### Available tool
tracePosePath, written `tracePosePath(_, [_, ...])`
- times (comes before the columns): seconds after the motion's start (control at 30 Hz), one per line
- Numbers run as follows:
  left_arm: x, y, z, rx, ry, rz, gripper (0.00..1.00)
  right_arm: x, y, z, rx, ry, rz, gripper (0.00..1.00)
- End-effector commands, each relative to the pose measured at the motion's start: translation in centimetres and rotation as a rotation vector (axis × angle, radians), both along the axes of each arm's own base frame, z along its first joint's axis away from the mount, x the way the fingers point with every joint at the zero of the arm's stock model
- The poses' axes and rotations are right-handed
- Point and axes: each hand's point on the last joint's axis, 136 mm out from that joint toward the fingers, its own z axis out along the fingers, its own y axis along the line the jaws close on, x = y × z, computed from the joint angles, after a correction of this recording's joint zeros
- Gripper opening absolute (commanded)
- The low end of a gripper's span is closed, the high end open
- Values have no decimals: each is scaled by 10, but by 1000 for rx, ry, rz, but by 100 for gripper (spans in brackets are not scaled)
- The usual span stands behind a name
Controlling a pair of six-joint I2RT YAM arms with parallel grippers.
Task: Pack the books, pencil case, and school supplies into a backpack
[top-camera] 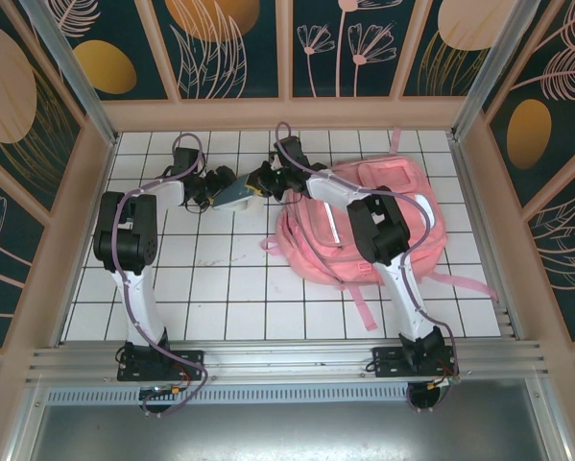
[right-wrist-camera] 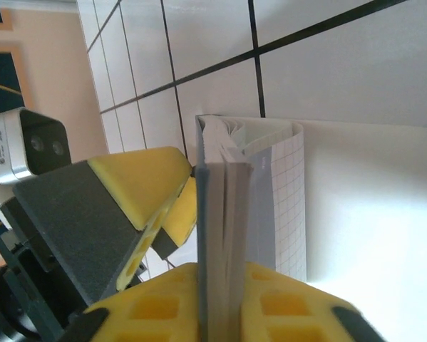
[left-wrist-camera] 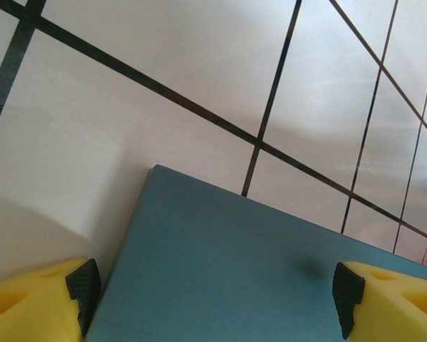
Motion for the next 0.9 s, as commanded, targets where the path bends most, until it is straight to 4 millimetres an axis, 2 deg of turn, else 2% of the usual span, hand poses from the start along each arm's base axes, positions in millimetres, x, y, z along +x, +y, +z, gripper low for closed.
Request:
tracePosePath(0.0, [-24,-16,3,-56,80,-41,86,-7,15,26,37,-46,40,10])
tracePosePath(0.07, [-23,-9,13,-47,68,-20,86,-7,15,34,39,-59,40,8])
tracePosePath(0.2, [-22,22,46,-32,21,65,87,-7,11,52,46,-90,38,6])
tracePosePath(0.3, [-29,52,72,-6,-18,138,87,-7,7,69,61,-118,37,4])
tracePosePath(0.4, [-41,66,91,20,-48,167,88,-9,5,91,82,-151,45,3])
tracePosePath(0.43, [-47,66,108,24,-84,160,88,-10,5,98,91,-162,49,4])
tracePosePath(0.47, [-52,66,112,25,-91,154,88,-12,4,105,95,-172,52,4])
tracePosePath(0.63, [-90,56,121,-21,-117,108,88,-25,-5,143,130,-231,64,4])
tracePosePath(0.73, [-113,38,125,-114,-138,34,89,-38,-11,164,162,-277,77,3])
tracePosePath(0.87, [-138,15,140,-253,-185,-52,90,-56,-20,178,205,-294,89,3])
